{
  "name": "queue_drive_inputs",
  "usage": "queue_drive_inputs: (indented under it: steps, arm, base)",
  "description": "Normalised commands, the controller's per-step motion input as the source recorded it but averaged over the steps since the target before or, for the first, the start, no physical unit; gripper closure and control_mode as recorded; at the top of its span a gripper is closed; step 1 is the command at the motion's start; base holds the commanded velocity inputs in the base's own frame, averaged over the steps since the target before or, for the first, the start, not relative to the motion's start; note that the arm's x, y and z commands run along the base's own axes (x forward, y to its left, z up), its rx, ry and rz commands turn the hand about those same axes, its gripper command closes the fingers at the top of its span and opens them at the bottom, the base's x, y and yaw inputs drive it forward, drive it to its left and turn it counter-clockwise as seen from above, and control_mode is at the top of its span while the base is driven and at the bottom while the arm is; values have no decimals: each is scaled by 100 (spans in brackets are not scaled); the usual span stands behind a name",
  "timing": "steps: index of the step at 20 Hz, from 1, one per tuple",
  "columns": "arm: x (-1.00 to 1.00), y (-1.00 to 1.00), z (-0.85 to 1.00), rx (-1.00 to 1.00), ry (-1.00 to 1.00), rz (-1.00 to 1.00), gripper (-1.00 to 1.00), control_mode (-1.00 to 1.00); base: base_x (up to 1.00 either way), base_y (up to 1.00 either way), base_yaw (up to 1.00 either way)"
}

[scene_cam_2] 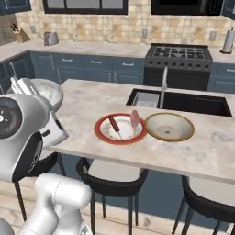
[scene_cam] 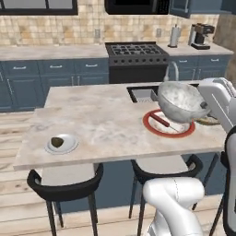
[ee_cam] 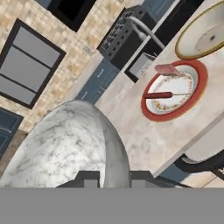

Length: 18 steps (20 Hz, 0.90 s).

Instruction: Take the smaller bowl and place it next to the appetizer plate on the dining counter , and place the larger bowl next to the plate with cooked food.

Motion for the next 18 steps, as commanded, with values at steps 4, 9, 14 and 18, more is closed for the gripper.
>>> queue_drive_inputs:
  steps: [4,9,14,18]
  arm:
    - [0,0,0,0,0,0,100,100]
    - [0,0,0,0,0,0,100,100]
    - [0,0,0,0,0,0,100,100]
    - [0,0,0,0,0,0,100,100]
  base:
    - [77,92,-1]
    - [28,84,25]
    - [60,28,54]
    - [48,22,46]
